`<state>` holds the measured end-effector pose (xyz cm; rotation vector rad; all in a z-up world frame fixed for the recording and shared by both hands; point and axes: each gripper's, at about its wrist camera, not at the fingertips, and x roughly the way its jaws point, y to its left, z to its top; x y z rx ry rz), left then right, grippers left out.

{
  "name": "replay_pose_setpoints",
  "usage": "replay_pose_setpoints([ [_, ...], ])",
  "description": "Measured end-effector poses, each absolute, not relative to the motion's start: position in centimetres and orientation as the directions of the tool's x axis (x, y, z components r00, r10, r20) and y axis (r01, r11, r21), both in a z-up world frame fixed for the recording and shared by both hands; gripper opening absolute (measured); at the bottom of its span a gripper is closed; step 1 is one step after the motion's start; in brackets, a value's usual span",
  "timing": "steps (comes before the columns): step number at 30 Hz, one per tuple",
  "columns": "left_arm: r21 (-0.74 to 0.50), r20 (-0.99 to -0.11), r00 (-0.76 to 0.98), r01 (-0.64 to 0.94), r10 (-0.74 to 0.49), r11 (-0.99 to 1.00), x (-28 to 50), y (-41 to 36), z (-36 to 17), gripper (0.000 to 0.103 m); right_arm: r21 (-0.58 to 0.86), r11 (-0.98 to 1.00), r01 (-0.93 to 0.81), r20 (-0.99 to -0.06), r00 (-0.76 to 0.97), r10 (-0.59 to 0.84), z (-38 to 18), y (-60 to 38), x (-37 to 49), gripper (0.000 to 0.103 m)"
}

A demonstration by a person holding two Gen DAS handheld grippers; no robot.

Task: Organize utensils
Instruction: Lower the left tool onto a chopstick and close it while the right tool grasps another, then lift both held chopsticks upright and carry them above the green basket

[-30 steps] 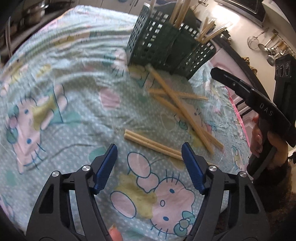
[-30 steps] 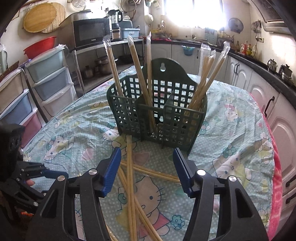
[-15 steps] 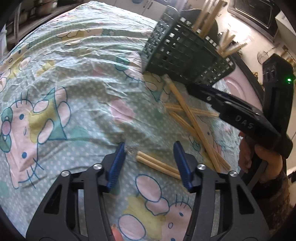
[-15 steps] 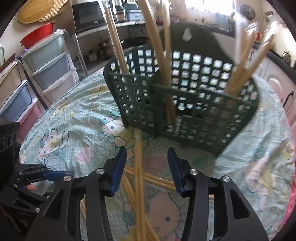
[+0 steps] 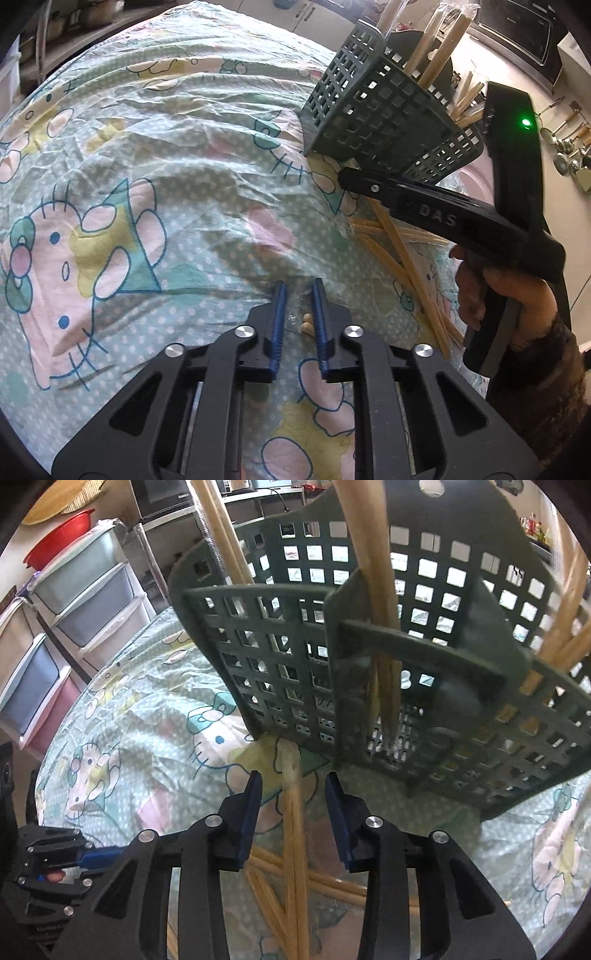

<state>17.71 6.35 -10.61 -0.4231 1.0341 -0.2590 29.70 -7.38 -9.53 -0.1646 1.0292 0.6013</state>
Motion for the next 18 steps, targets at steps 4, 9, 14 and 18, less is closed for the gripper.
replay_pose_setpoints([
  [4, -0.474, -0.76, 0.494, 0.024, -0.423, 0.88, 17.7, 6.7, -10.3, 0.004, 0.139, 0.831, -0.538, -0.844, 0.374, 0.384, -9.4, -7.2, 30.0, 0.012],
  [9, -0.479, -0.736, 0.518, 0.055, -0.435, 0.876, 17.4, 6.6, -9.0, 0.003, 0.142, 0.828, -0.542, -0.828, 0.393, 0.399, -8.3, -7.1, 29.6, 0.011],
  [14, -0.466, -0.706, 0.561, 0.091, -0.432, 0.88, 17.0, 6.4, -6.9, 0.003, 0.161, 0.826, -0.54, -0.796, 0.423, 0.432, -6.0, -8.2, 28.8, 0.009],
  [18, -0.455, -0.681, 0.592, 0.118, -0.43, 0.883, 16.6, 6.0, -5.2, 0.003, 0.173, 0.822, -0.542, -0.763, 0.454, 0.46, -3.9, -8.9, 27.7, 0.008],
])
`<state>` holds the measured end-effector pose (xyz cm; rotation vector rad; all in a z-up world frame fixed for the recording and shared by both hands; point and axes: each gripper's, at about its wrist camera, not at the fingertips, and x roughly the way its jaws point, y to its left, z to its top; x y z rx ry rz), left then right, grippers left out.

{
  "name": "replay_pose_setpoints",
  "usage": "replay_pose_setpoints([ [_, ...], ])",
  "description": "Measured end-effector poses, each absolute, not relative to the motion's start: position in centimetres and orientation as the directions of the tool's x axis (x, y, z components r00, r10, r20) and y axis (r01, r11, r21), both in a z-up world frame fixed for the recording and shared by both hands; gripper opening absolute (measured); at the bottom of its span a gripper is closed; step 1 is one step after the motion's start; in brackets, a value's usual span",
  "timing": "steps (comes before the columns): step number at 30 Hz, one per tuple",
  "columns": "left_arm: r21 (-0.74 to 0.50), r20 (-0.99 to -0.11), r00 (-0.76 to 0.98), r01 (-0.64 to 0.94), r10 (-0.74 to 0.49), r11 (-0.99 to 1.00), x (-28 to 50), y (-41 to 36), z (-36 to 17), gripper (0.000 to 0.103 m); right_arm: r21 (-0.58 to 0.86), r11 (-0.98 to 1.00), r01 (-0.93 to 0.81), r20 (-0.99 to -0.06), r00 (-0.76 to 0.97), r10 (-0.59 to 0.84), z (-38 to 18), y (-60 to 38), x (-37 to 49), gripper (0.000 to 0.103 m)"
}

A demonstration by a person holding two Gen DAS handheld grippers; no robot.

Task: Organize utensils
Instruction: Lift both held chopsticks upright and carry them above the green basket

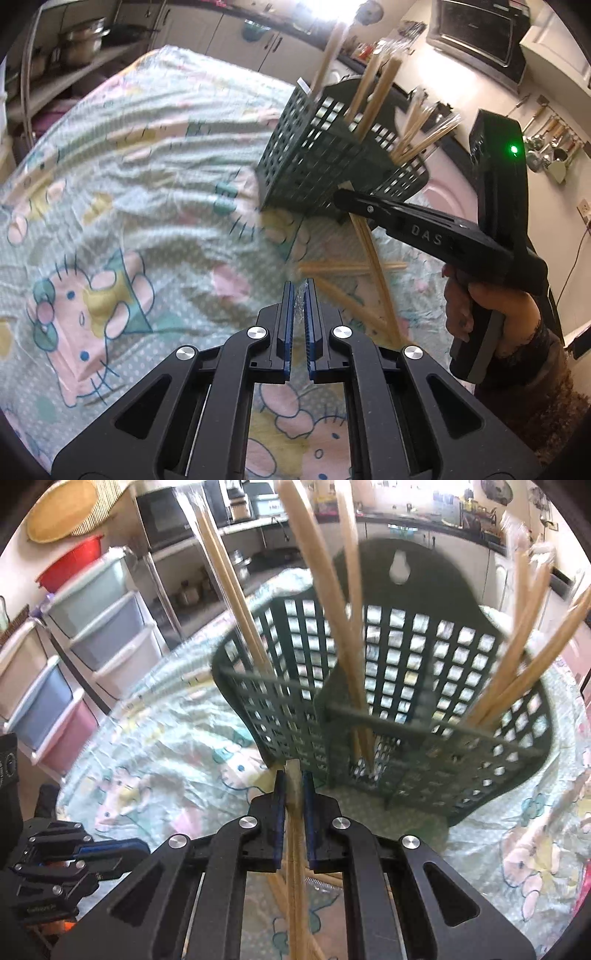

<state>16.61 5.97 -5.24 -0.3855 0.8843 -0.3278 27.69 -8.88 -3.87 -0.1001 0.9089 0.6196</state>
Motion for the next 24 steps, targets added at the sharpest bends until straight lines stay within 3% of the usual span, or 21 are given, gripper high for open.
replay_pose_setpoints([
  [24, -0.472, -0.516, 0.693, 0.261, -0.504, 0.842, 17.2, 3.5, 4.2, 0.001, 0.196, 0.81, -0.553, -0.547, 0.624, 0.558, 7.2, -16.1, 22.0, 0.006],
])
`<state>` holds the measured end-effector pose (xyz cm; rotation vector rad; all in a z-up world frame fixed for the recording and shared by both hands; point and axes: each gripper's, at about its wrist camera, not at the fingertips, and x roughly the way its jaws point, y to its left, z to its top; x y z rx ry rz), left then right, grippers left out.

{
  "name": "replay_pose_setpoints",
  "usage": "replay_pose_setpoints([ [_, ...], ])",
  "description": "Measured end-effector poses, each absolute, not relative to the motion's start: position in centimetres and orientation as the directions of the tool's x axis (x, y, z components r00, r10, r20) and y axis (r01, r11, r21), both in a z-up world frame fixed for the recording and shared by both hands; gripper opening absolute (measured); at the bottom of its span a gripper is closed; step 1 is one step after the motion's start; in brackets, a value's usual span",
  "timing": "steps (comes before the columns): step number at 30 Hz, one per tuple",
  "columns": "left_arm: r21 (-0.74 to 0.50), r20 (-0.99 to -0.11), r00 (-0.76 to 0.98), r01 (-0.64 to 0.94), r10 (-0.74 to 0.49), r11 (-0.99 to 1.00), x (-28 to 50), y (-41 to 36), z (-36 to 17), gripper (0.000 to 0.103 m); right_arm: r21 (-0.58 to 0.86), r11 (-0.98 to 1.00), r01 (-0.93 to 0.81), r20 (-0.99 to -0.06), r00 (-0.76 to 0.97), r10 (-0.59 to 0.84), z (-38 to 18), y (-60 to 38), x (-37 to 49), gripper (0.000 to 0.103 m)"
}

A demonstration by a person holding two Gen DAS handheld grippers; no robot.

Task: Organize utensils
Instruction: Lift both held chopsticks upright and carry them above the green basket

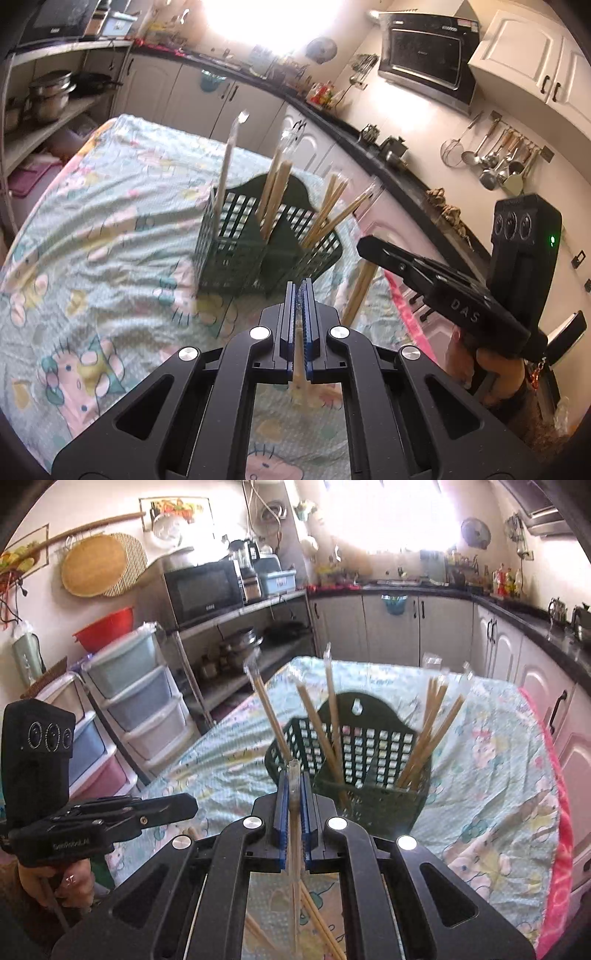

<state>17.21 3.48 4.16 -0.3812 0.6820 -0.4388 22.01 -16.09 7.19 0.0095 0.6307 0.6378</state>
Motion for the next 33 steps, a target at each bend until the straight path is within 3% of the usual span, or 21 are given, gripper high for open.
replay_pose_setpoints([
  [20, -0.394, -0.374, 0.789, 0.34, -0.487, 0.854, 18.6, 2.8, 13.7, 0.001, 0.144, 0.832, -0.536, -0.387, 0.743, 0.546, 13.4, -18.2, 20.2, 0.006],
  [33, -0.378, -0.315, 0.821, 0.352, -0.477, 0.856, 19.8, 2.9, 16.7, 0.001, 0.132, 0.84, -0.526, -0.332, 0.775, 0.538, 15.9, -18.4, 20.3, 0.006],
])
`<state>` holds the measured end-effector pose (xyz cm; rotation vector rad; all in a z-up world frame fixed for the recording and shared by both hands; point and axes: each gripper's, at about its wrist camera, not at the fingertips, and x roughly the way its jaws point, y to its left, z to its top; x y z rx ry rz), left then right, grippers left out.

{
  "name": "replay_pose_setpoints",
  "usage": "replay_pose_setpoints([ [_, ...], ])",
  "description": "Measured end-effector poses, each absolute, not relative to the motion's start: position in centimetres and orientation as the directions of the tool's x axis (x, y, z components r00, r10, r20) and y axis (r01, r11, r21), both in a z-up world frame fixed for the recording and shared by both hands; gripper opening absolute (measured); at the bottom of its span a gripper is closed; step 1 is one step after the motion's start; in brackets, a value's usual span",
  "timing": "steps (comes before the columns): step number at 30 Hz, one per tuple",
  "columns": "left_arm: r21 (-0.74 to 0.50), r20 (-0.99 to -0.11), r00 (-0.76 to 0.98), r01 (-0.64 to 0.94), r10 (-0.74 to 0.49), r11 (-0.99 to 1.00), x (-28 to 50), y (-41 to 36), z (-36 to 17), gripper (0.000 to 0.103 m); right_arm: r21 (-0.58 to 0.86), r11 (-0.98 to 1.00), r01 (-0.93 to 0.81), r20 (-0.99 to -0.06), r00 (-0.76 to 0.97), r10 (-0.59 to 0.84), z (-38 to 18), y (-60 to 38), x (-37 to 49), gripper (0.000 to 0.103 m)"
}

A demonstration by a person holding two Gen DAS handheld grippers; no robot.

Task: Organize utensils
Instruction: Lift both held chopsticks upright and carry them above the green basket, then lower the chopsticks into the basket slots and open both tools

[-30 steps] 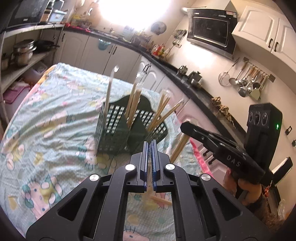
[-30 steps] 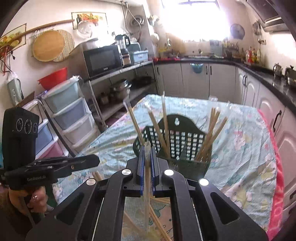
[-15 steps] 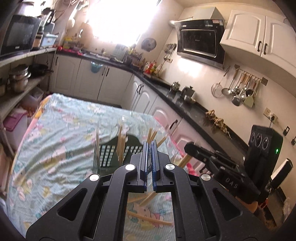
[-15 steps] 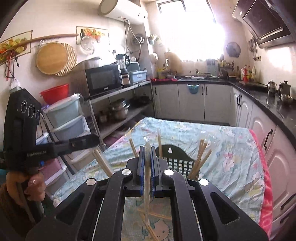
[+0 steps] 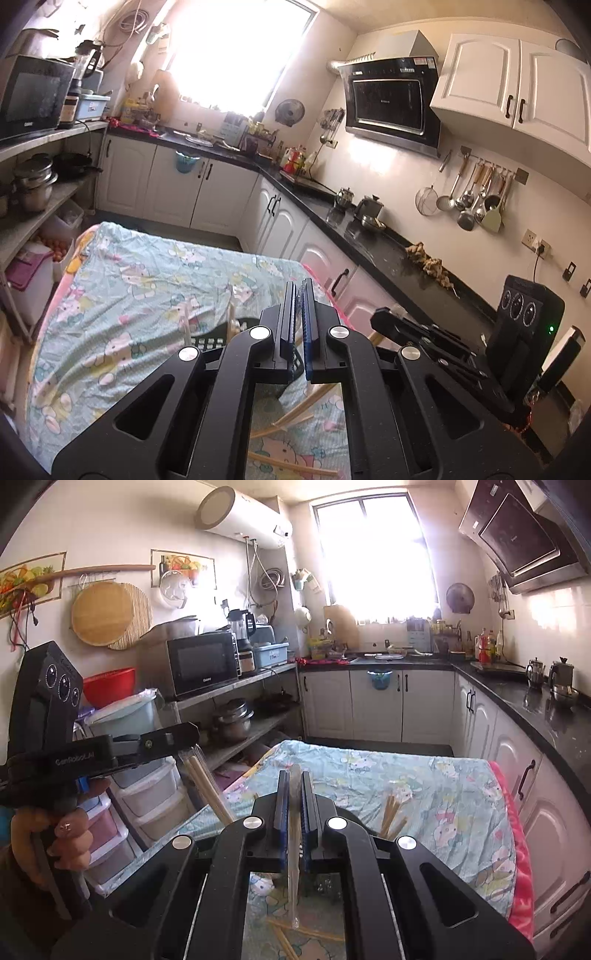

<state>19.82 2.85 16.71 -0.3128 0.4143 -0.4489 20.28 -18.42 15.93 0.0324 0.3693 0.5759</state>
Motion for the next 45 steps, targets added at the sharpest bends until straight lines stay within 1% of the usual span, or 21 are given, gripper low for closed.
replay_pose_setpoints([
  [12, -0.356, -0.281, 0.863, 0.312, -0.42, 0.881, 20.9, 4.3, 18.9, 0.001, 0.136, 0.845, -0.517, -0.268, 0.802, 0.533, 18.4, -18.6, 21.0, 0.006],
  [19, -0.337, -0.253, 0.881, 0.308, -0.4, 0.89, 21.3, 4.3, 20.1, 0.001, 0.074, 0.858, -0.508, -0.223, 0.83, 0.511, 20.5, -17.5, 21.5, 0.006],
  [21, -0.332, -0.251, 0.884, 0.304, -0.394, 0.893, 21.7, 4.4, 20.3, 0.001, 0.048, 0.869, -0.492, -0.199, 0.848, 0.491, 20.9, -17.2, 21.7, 0.006],
  [25, -0.319, -0.256, 0.889, 0.293, -0.379, 0.902, 22.4, 4.3, 20.0, 0.001, 0.027, 0.887, -0.461, -0.18, 0.87, 0.458, 21.0, -16.9, 22.8, 0.006],
  [31, -0.313, -0.28, 0.886, 0.279, -0.369, 0.908, 23.6, 4.1, 18.8, 0.001, 0.043, 0.887, -0.46, -0.19, 0.868, 0.459, 19.7, -16.7, 24.9, 0.006],
  [34, -0.315, -0.294, 0.884, 0.268, -0.362, 0.91, 24.1, 4.1, 17.9, 0.001, 0.03, 0.89, -0.456, -0.193, 0.871, 0.453, 18.7, -16.3, 25.5, 0.006],
  [45, -0.352, -0.333, 0.871, 0.24, -0.361, 0.905, 25.6, 4.3, 14.7, 0.001, 0.059, 0.89, -0.453, -0.276, 0.849, 0.45, 13.7, -15.2, 28.2, 0.006],
])
